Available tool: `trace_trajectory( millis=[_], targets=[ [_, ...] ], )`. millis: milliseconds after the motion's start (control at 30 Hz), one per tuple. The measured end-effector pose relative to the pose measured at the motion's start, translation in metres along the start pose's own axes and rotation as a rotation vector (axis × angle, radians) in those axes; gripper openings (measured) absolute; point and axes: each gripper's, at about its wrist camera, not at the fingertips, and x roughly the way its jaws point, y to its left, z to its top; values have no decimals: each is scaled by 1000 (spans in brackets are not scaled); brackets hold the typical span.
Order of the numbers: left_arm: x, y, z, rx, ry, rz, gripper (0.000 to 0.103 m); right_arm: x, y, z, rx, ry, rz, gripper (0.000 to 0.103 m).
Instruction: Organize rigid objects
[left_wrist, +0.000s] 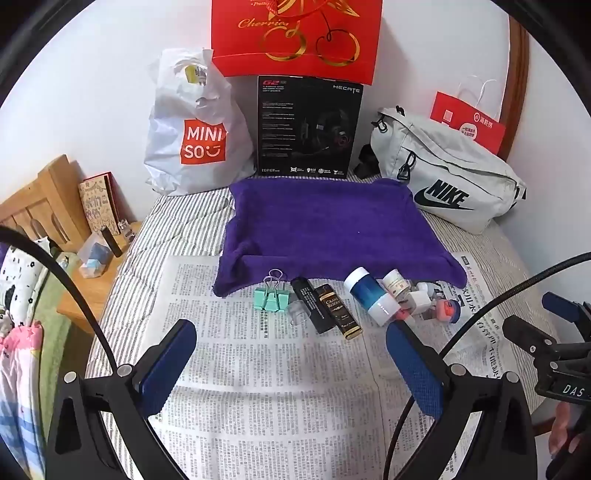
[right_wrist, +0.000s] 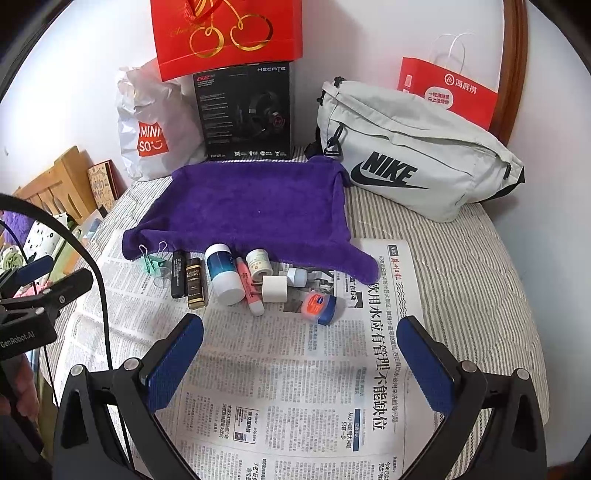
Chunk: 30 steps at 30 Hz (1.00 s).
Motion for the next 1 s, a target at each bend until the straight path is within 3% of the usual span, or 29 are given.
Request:
trace_trajectory(
  millis=[1000],
  targets=[
    [-4,3,-1,14,-9,12,103,-8,-1,0,8,-9,5,103]
  ],
)
